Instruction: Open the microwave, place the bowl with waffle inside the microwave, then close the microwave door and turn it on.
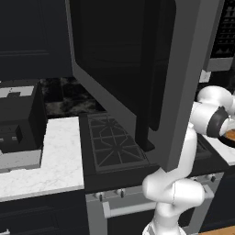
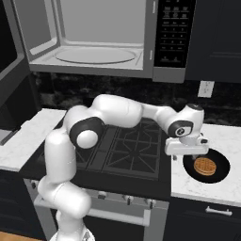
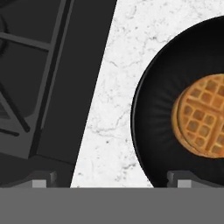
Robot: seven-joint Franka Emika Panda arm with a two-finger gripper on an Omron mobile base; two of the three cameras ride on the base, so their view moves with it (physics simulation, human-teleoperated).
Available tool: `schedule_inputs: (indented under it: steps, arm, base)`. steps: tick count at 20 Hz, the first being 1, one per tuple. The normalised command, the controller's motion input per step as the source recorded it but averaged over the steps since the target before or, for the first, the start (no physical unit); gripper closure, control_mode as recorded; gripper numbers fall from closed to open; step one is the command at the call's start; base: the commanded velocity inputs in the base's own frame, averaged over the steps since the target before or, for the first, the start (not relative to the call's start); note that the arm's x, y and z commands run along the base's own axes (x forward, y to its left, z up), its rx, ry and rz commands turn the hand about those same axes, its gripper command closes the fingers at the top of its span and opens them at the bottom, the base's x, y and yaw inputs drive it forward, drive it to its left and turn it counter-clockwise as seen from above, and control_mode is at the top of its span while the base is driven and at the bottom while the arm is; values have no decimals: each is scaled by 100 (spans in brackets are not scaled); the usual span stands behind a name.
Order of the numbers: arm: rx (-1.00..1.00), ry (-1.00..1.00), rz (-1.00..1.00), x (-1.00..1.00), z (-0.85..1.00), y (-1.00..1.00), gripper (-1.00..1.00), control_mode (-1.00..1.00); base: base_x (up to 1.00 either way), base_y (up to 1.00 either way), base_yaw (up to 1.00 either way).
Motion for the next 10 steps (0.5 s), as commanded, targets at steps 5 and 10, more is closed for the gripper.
schedule_inputs:
  steps: [5,10]
  arm:
    - [0,-2,0,28,-8,0,-100,-100]
    - [0,0,0,23,-13,0,-100,-100]
  base:
    - [0,0,0]
    - [0,0,0]
